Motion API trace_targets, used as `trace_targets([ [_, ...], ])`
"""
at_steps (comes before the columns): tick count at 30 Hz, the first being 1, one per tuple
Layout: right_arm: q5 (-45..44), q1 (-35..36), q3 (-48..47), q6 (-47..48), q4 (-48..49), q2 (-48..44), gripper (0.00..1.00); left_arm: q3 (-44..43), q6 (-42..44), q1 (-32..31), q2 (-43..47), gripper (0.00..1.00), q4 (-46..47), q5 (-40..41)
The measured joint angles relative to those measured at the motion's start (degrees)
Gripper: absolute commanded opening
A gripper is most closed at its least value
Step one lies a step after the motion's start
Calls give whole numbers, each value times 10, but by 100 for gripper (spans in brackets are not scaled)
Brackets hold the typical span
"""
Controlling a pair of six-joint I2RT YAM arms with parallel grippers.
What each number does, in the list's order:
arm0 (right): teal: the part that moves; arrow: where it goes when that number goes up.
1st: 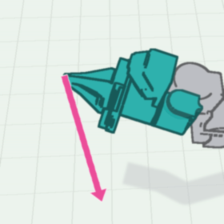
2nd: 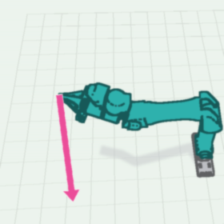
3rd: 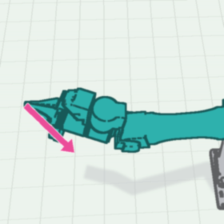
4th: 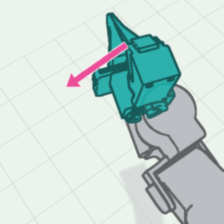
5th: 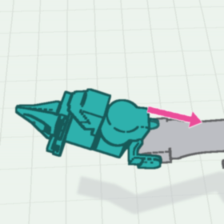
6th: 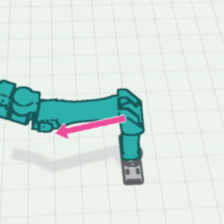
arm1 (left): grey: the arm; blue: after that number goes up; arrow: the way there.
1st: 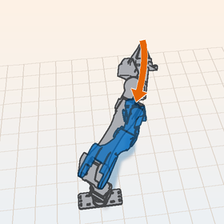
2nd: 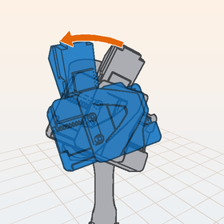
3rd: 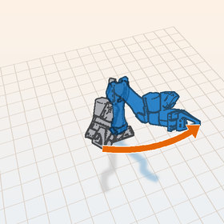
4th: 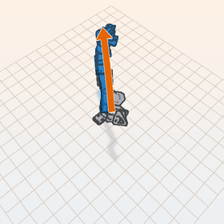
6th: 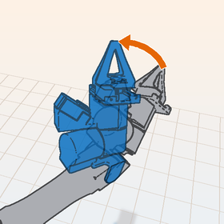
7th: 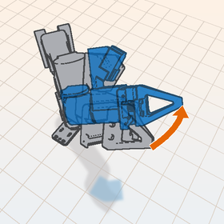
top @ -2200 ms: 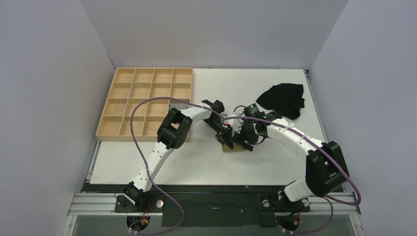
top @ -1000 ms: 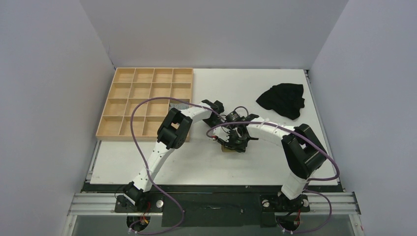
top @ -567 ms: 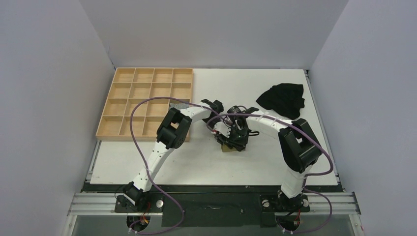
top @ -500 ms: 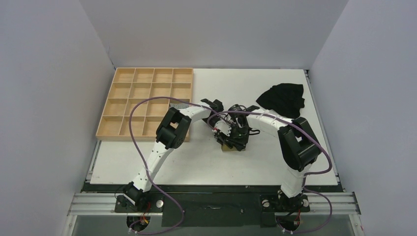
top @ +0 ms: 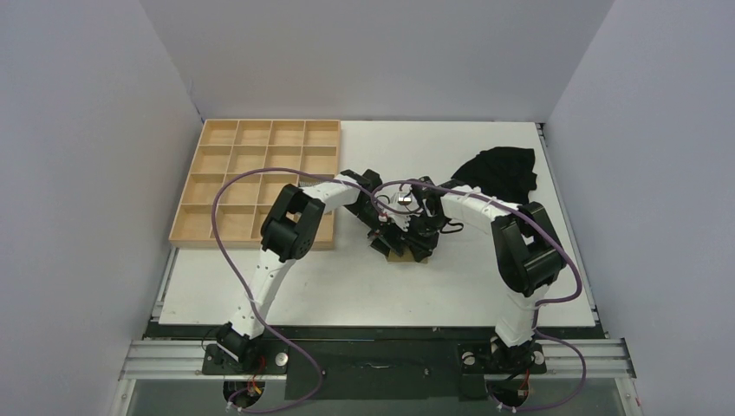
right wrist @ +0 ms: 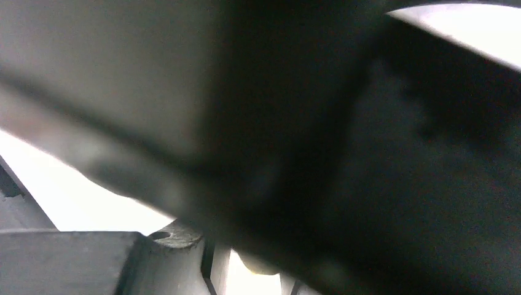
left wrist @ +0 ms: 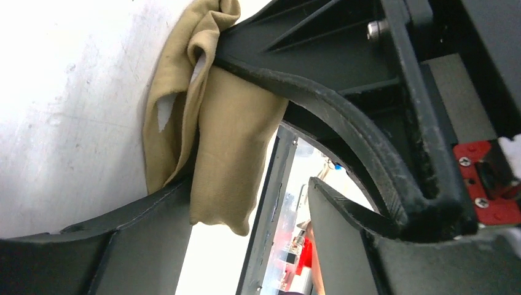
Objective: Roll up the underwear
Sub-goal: Roll the underwear to the center of the board.
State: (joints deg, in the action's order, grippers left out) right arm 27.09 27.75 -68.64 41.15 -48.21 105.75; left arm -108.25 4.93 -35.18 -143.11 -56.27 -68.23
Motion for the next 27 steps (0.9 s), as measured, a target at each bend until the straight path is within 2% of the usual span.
trace_targets([
  [15, 20, 1, 1, -11, 41, 3, 0, 53, 2, 17, 36, 71, 26, 13],
  [19, 37, -3, 4, -6, 45, 2, 0, 70, -10, 19, 54, 67, 44, 40],
  [27, 57, -9, 9, 18, 49, 1, 0, 106, -35, 19, 90, 66, 88, 89],
])
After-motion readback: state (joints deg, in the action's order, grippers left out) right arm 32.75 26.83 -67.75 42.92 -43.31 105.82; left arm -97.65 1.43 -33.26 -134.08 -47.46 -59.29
